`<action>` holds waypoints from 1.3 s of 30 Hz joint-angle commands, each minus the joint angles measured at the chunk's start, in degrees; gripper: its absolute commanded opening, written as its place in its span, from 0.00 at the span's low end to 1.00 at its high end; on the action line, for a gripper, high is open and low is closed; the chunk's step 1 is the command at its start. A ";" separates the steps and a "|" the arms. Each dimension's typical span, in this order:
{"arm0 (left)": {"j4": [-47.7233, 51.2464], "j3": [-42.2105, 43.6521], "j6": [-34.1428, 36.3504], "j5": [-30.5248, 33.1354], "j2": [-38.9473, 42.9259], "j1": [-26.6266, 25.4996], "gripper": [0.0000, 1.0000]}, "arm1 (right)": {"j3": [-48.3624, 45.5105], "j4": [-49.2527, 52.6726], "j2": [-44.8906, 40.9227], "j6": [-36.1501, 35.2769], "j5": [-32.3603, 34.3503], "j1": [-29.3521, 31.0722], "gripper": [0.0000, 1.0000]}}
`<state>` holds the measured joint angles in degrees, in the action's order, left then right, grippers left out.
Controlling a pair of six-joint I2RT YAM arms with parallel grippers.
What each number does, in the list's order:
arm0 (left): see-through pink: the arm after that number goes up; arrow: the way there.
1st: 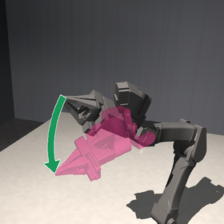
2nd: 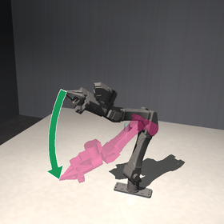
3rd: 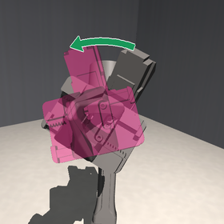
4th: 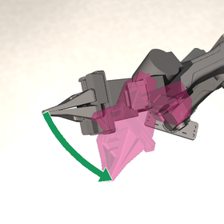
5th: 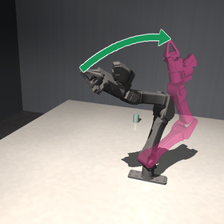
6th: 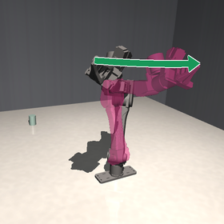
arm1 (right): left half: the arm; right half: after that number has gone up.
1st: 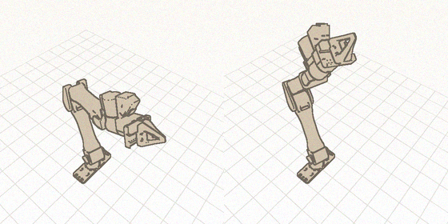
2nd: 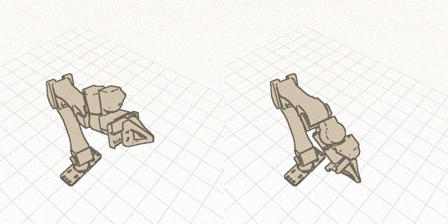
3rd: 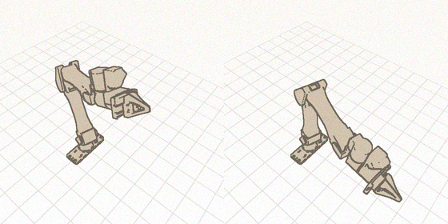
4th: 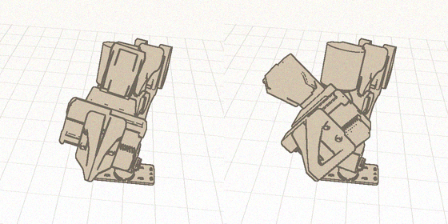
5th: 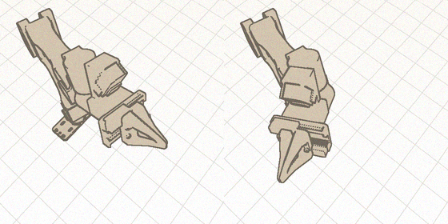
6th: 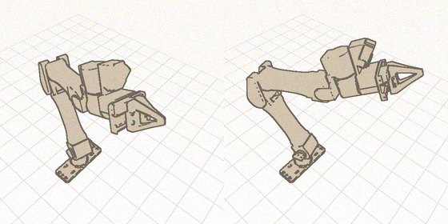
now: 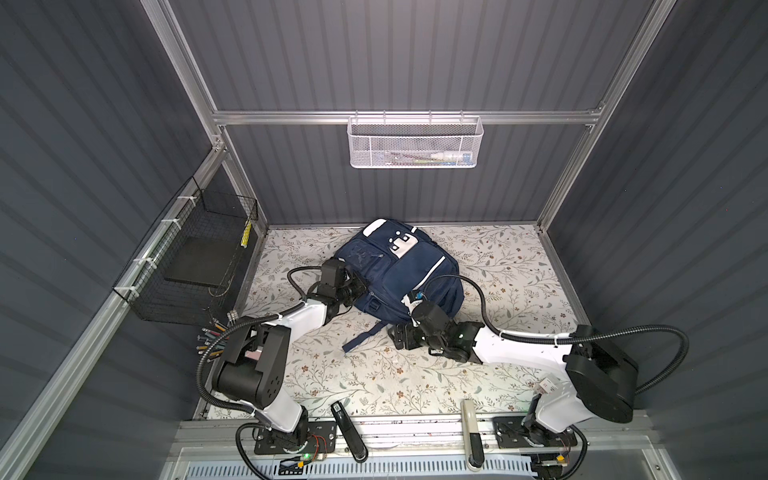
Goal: Pack the student bag
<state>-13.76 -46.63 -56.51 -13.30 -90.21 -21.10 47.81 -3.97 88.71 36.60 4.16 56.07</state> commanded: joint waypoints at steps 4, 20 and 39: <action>-1.08 3.10 -7.49 -0.03 5.88 -7.49 0.00 | 3.15 -4.09 4.48 -0.06 -1.13 -2.62 0.78; -3.50 5.02 -12.85 3.59 7.47 -17.06 0.00 | 12.97 -4.88 15.39 -3.64 2.58 -8.79 0.51; -1.04 4.38 -10.48 2.98 6.80 -13.31 0.00 | 10.87 2.45 7.28 -7.09 2.46 -12.88 0.13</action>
<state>-18.33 -42.17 -69.87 -2.61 -85.23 -35.53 60.62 1.78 100.44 31.38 4.23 45.45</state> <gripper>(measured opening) 0.067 0.139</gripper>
